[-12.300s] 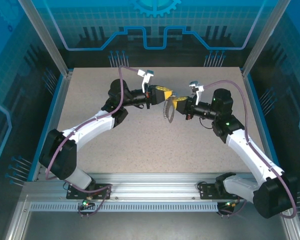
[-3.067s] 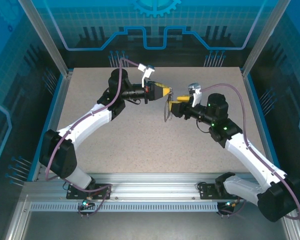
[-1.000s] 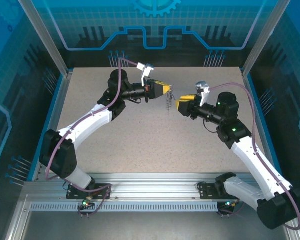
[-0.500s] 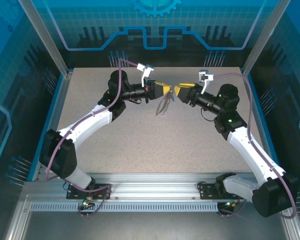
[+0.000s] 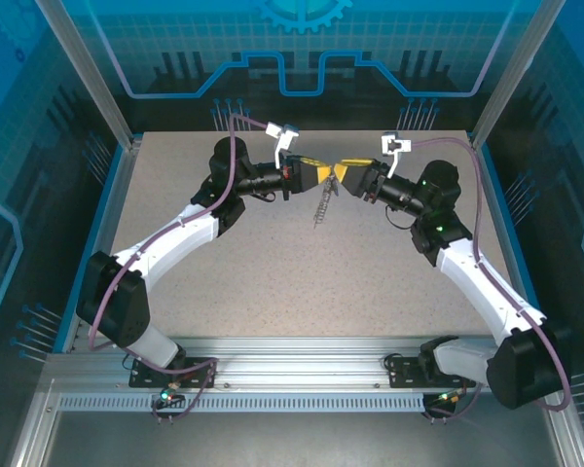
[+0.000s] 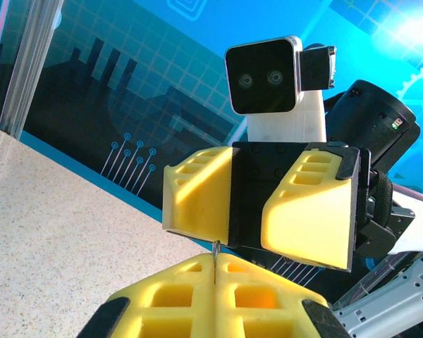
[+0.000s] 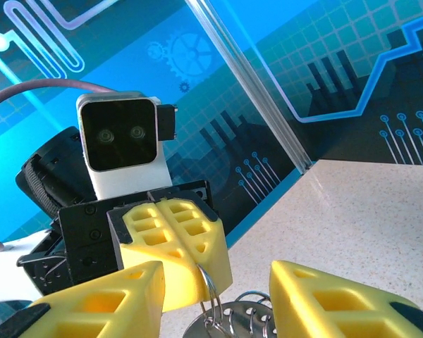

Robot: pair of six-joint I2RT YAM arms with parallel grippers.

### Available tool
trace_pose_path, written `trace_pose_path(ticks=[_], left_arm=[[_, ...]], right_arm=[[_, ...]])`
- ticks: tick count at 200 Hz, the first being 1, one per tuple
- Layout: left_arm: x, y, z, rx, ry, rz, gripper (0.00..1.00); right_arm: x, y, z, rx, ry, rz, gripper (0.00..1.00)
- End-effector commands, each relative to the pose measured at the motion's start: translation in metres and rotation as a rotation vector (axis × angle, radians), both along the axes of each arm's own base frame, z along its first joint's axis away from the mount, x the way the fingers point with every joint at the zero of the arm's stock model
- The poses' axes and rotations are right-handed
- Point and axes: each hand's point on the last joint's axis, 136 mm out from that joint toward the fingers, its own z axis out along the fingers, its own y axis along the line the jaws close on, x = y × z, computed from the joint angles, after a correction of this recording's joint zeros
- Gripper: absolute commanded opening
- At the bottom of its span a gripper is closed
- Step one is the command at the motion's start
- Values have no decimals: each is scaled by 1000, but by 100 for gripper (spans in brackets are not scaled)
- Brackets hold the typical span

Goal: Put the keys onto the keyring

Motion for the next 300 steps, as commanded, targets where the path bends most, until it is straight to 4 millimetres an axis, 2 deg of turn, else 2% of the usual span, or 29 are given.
trace_pose_path(ticks=[1,36,74,137,157,194,217,253,300], left_arm=[[-3,-1,11,-29,-39,-4,0],[-3,-1,12,-31,-40,-6,0],[-3,-2,12,-30,-40,-7,0],[-5,-4,10,-28,-34,-19,0],[-5,-4,10,-28,-35,-20,0],[-5,-5,9,-27,-33,-22,0],[-5,-5,10,-19,-31,-28,0],[-2,5,15,10,-59,-13,35],[7,26,29,58,-97,-5,53]], right_arm=[[-3,4,0,8,-11,38,44],[-4,7,-9,2,4,47,42],[-4,7,-13,1,12,53,31],[-1,9,-9,9,6,56,28],[0,10,-7,11,3,59,21],[0,11,-6,5,-4,66,0],[-1,11,-6,-21,-8,71,0],[0,8,-9,-134,-10,104,0],[7,2,-20,-270,0,190,0]])
